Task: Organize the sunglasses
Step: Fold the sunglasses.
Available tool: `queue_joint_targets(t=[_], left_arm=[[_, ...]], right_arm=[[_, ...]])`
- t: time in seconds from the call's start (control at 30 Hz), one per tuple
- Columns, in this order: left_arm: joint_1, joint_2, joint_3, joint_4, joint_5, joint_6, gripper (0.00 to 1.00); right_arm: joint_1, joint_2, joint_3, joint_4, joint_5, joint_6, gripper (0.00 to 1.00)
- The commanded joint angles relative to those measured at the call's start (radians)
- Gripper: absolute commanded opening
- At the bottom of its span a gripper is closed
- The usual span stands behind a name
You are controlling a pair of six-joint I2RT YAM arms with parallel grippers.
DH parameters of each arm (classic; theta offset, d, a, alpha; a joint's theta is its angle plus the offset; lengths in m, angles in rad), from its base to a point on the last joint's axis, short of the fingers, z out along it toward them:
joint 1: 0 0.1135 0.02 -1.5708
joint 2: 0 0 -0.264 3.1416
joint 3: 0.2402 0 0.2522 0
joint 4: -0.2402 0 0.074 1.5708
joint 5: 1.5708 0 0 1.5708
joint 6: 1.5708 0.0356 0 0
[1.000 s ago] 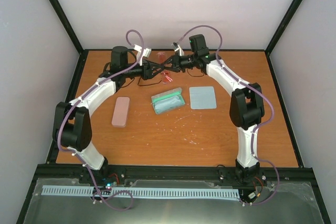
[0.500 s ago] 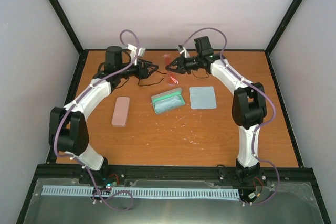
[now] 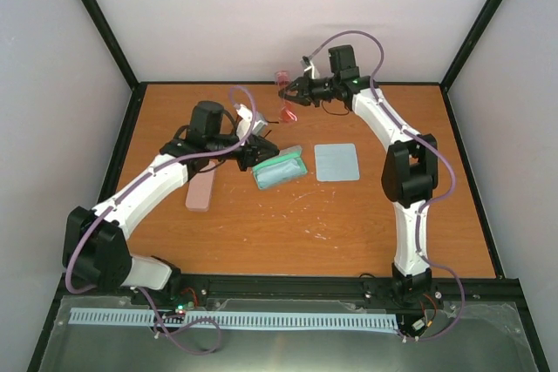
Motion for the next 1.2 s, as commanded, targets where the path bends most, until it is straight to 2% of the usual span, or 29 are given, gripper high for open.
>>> queue_joint_targets(t=[0.0,0.4,0.77,0.97,1.07,1.13,1.17], left_arm=[[-0.022,-0.023,0.012,-0.041,0.037,0.074,0.18],[-0.021,0.080,0.109,0.142,-0.074,0.018,0.22],[0.023,0.129,0.084,0.164,-0.119,0.067,0.23],[0.047,0.163,0.092,0.186,-0.126,0.040,0.23],[0.090,0.136,0.114,0.180,-0.118,-0.001,0.31],[0.131,0.105,0.123,0.169,-0.123,-0.025,0.41],[0.150,0.092,0.125,0.161,-0.137,-0.025,0.43]], right_arm=[[0.034,0.020,0.030,-0.056,0.004,-0.015,0.03],[0.098,-0.135,-0.213,0.007,-0.026,-0.022,0.03],[0.105,-0.231,-0.285,-0.014,-0.096,-0.041,0.03],[0.105,-0.252,-0.299,-0.131,-0.096,-0.120,0.03],[0.096,-0.264,-0.333,-0.141,-0.045,-0.119,0.03],[0.082,-0.280,-0.370,-0.097,-0.018,-0.085,0.03],[0.073,-0.292,-0.387,-0.068,0.000,-0.060,0.03]])
